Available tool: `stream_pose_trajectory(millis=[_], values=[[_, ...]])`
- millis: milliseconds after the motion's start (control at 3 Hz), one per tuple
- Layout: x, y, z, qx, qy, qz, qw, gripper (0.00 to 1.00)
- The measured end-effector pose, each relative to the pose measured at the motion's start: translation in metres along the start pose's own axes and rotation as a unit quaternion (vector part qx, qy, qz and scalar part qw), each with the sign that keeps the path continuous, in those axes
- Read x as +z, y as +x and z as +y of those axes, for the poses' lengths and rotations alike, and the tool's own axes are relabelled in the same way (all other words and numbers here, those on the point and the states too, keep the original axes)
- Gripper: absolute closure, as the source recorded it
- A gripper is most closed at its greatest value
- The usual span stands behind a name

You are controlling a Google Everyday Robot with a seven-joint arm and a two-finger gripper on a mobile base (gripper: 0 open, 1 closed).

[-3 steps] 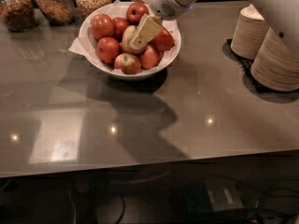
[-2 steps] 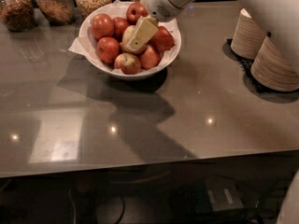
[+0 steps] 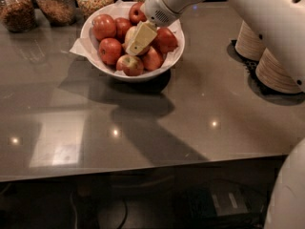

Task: Pick apple from white bowl

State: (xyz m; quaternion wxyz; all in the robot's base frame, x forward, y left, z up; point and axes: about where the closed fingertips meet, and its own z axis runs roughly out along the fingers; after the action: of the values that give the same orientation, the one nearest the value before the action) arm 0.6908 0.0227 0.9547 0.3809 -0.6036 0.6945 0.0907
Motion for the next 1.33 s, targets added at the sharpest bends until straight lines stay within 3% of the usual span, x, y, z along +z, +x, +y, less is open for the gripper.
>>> stream_pose_trajectory(millis=[1000,1333], values=[[0.025,0.013,0.009,0.012,-0.025,0.017,0.9995,0.27],[0.027,0.014,0.011,0.012,-0.029,0.018,0.9993,0.41]])
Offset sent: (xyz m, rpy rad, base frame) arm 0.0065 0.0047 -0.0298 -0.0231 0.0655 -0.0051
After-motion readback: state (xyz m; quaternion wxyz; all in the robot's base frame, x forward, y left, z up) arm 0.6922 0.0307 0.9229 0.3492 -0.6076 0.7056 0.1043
